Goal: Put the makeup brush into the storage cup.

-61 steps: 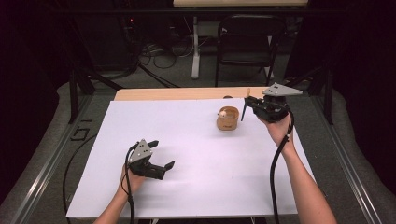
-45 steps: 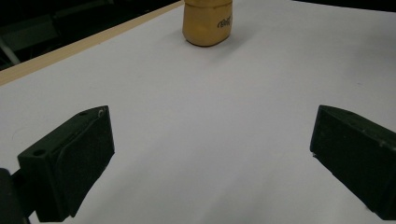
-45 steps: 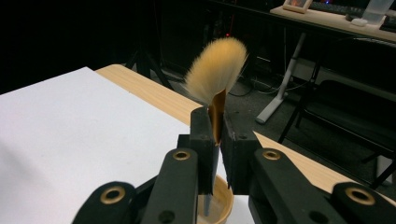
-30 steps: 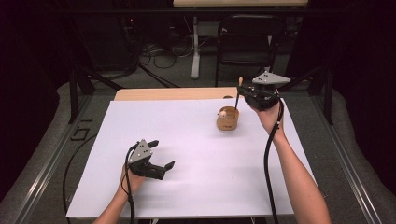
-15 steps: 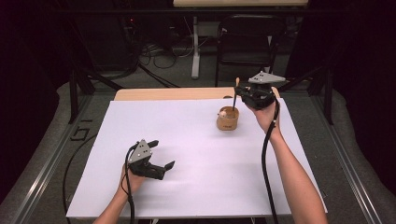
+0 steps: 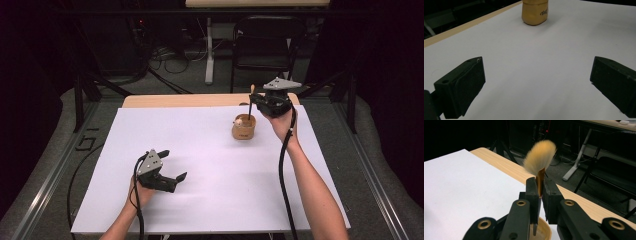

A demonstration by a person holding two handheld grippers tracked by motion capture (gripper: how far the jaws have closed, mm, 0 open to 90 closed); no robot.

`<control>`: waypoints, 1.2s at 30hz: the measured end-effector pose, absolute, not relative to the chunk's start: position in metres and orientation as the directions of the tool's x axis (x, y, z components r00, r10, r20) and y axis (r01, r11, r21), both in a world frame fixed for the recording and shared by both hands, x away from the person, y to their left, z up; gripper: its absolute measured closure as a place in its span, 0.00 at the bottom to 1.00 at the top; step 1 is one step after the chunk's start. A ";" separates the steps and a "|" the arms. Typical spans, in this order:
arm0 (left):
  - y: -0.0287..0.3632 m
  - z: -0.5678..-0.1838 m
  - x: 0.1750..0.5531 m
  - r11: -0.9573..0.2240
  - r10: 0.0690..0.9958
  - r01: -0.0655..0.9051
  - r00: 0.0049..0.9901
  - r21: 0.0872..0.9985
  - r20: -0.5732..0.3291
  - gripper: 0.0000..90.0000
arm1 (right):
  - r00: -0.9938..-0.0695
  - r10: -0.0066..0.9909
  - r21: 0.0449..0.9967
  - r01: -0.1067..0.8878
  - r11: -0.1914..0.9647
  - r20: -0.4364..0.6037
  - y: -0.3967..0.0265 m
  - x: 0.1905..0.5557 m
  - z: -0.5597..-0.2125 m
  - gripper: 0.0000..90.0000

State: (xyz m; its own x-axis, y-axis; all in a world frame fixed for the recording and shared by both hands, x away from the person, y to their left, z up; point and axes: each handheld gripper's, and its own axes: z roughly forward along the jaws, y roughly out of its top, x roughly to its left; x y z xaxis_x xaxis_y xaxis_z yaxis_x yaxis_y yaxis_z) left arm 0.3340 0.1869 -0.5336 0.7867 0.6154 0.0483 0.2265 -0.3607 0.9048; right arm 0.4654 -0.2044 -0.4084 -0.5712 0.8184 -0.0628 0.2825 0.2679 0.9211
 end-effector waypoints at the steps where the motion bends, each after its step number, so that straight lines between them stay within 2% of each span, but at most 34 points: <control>1: 0.187 -0.534 0.334 -0.356 0.615 0.226 0.787 0.907 0.045 0.00 | -0.571 0.818 0.920 0.285 0.268 -0.061 -0.204 0.466 -0.409 0.93; 36: 0.187 -0.534 0.334 -0.357 0.616 0.224 0.786 0.907 0.049 0.00 | -0.559 0.828 0.904 0.333 0.269 -0.040 -0.204 0.476 -0.424 0.93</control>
State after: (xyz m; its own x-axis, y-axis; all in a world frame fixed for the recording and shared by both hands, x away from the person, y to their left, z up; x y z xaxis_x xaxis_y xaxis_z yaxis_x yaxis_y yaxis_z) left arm 0.3342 0.1874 -0.5335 0.7864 0.6158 0.0485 0.2238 -0.3573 0.9068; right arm 0.4762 -0.2037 -0.4243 -0.5592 0.8281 -0.0403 0.3333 0.2690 0.9036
